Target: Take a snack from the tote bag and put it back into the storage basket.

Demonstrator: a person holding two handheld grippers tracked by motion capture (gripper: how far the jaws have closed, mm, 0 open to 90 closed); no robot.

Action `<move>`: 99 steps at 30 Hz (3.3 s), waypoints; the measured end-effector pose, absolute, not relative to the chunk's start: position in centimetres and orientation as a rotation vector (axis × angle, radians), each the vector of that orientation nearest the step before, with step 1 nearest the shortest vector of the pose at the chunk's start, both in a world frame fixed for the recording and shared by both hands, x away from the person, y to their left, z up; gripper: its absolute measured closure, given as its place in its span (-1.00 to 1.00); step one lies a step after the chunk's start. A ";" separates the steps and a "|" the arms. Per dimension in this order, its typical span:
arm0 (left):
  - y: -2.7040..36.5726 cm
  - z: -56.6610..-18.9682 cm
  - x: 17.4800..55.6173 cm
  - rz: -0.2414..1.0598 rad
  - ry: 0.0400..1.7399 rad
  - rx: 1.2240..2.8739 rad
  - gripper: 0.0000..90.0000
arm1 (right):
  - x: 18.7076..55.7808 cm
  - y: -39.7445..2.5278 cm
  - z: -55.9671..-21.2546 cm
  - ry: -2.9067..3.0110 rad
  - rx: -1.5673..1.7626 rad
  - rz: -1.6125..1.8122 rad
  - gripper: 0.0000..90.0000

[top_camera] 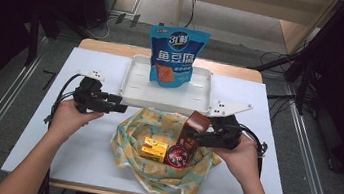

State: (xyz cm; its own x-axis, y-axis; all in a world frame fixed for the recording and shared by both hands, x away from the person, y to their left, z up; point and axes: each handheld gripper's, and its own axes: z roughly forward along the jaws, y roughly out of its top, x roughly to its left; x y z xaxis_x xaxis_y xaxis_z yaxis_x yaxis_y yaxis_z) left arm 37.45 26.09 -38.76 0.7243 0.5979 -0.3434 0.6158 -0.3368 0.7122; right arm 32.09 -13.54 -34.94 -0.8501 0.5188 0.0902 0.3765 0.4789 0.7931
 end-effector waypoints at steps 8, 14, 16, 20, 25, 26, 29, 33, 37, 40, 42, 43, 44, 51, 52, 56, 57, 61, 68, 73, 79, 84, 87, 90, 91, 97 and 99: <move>26.0 -38.8 37.5 -0.025 0.921 2.037 -0.01 | 32.3 -13.8 -34.3 2.568 0.796 1.311 -0.04; 26.1 -38.8 37.5 -0.022 0.925 2.035 -0.01 | 32.3 -14.1 -33.5 2.568 0.807 1.313 -0.03; 26.0 -38.8 37.4 -0.023 0.918 2.037 -0.01 | 32.3 -14.1 -33.2 2.569 0.810 1.312 -0.03; 25.9 -38.7 37.3 -0.019 0.911 2.039 -0.01 | 32.4 -14.0 -32.5 2.572 0.801 1.309 -0.03; 25.9 -38.7 37.3 -0.021 0.914 2.039 -0.02 | 32.8 -14.0 -31.7 2.579 0.791 1.313 -0.02; 25.9 -38.7 37.4 -0.021 0.912 2.040 -0.02 | 32.8 -14.0 -31.4 2.580 0.791 1.313 -0.02; 25.9 -38.7 37.4 -0.022 0.912 2.042 -0.02 | 32.7 -14.0 -30.7 2.582 0.767 1.319 -0.02; 25.9 -38.8 37.4 -0.024 0.911 2.041 -0.02 | 32.9 -14.1 -29.9 2.587 0.757 1.329 -0.02; 25.9 -38.8 37.4 -0.024 0.912 2.039 -0.02 | 32.9 -14.2 -29.2 2.592 0.747 1.334 -0.02; 25.8 -38.8 37.4 -0.024 0.911 2.039 -0.02 | 33.0 -14.3 -28.8 2.590 0.768 1.345 -0.02; 25.9 -38.7 37.4 -0.023 0.910 2.040 -0.02 | 33.1 -14.5 -28.5 2.588 0.776 1.347 -0.02; 25.9 -38.7 37.4 -0.023 0.909 2.041 -0.02 | 33.1 -14.5 -28.3 2.586 0.777 1.349 -0.02; 25.9 -38.7 37.4 -0.024 0.909 2.042 -0.02 | 33.1 -14.6 -28.2 2.586 0.778 1.347 -0.02; 26.0 -38.7 37.4 -0.032 0.906 2.031 -0.02 | 33.5 -14.8 -27.1 2.576 0.755 1.365 -0.01; 26.0 -38.7 37.4 -0.032 0.906 2.031 -0.02 | 33.5 -14.7 -26.9 2.574 0.753 1.359 -0.01; 26.0 -38.7 37.4 -0.028 0.906 2.034 -0.02 | 33.9 -14.6 -26.3 2.553 0.736 1.342 -0.01; 26.0 -38.7 37.3 -0.028 0.907 2.034 -0.02 | 34.0 -14.6 -26.1 2.551 0.744 1.343 -0.01; 26.0 -38.7 37.3 -0.026 0.907 2.034 -0.02 | 34.6 -14.5 -25.8 2.549 0.752 1.353 -0.01; 26.1 -38.7 37.3 -0.023 0.910 2.029 -0.02 | 35.6 -14.1 -25.1 2.528 0.749 1.356 -0.01; 26.1 -38.7 37.3 -0.025 0.905 2.031 -0.02 | 36.4 -13.8 -25.0 2.522 0.758 1.352 -0.01; 26.1 -38.7 37.3 -0.021 0.908 2.032 -0.02 | 37.5 -13.2 -25.0 2.516 0.764 1.340 -0.01; 26.2 -38.7 37.3 -0.020 0.907 2.029 -0.02 | 38.7 -12.6 -25.5 2.521 0.782 1.332 -0.01; 26.3 -38.7 37.3 -0.015 0.910 2.021 -0.02 | 39.1 -12.2 -25.9 2.515 0.787 1.331 -0.01; 26.3 -38.7 37.2 -0.016 0.913 2.029 -0.02 | 39.6 -11.8 -26.2 2.515 0.793 1.323 -0.01; 26.3 -38.8 37.2 -0.017 0.911 2.032 -0.02 | 39.9 -11.7 -26.3 2.517 0.797 1.320 -0.01; 26.3 -38.8 37.2 -0.020 0.909 2.029 -0.02 | 41.6 -10.8 -26.9 2.521 0.827 1.304 -0.01; 26.3 -38.8 37.2 -0.018 0.911 2.034 -0.02 | 42.0 -10.4 -27.0 2.523 0.831 1.304 -0.01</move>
